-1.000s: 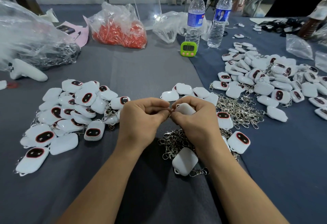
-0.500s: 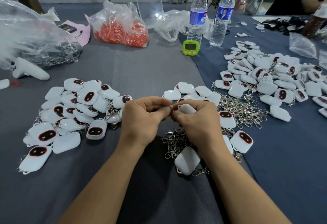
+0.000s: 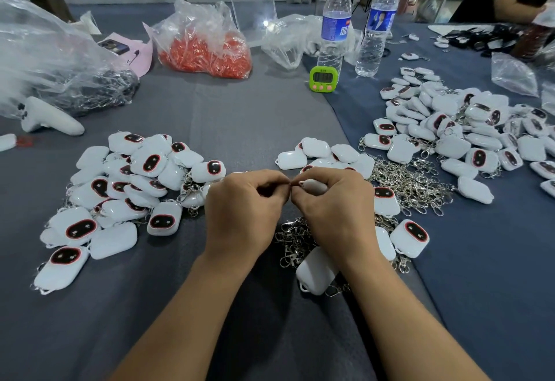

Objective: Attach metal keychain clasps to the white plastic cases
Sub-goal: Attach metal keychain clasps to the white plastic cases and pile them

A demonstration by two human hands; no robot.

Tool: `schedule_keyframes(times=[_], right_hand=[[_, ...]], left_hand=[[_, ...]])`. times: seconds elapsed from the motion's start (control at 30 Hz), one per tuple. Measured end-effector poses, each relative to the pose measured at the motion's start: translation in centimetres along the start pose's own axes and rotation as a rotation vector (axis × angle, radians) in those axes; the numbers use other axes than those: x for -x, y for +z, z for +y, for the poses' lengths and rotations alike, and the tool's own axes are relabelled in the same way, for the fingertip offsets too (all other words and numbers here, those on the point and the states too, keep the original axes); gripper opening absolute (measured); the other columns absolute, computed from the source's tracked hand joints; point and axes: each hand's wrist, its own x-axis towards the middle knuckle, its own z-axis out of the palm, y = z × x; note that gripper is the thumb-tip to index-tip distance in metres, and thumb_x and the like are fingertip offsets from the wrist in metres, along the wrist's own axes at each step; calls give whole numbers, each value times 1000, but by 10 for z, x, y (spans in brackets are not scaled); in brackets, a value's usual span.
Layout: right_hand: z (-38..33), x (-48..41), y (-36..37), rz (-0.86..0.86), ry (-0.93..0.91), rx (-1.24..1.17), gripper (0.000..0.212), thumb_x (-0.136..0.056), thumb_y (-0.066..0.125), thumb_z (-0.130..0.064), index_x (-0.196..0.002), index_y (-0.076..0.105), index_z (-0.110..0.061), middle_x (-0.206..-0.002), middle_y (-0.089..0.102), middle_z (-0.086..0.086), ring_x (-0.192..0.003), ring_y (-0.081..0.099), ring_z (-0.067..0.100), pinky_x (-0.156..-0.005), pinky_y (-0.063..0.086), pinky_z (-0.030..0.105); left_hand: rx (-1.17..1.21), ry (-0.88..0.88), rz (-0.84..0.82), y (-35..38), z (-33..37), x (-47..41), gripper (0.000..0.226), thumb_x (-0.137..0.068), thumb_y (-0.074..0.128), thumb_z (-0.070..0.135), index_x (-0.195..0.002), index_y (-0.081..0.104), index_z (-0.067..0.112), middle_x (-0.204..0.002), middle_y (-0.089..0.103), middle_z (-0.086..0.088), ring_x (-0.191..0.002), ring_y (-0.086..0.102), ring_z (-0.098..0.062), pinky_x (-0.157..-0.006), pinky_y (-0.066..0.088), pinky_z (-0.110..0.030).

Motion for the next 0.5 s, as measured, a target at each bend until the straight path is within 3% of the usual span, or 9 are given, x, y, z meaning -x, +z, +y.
schedule_keyframes(times=[0.17,0.33,0.5], right_hand=[[1,2,1,9,-44,30,11,-77,79,-15,-74,76,-25,-71,72,-17,-73,67,0,-66,48,14],[-1,-2,1,74,49,-144,12,-72,77,-18,-72,76,-30,-67,71,-17,-65,65,1,-64,54,26],[2,-7,-3,30,158,-407,13,-69,78,-16,-70,78,-29,-74,76,-7,-69,69,9,-67,56,35]], left_hand=[[-8,65,-21,-2,-3,-1,11,-80,79,18,-85,81,28,-79,76,14,-72,70,-2,-68,56,-30],[126,-83,5,1,-2,-4,28,-77,83,12,-99,81,29,-72,70,30,-75,68,12,-73,50,-6],[392,-253,-104,2,-4,-10,21,-78,84,9,-79,81,30,-76,77,11,-73,74,-5,-71,57,-19]])
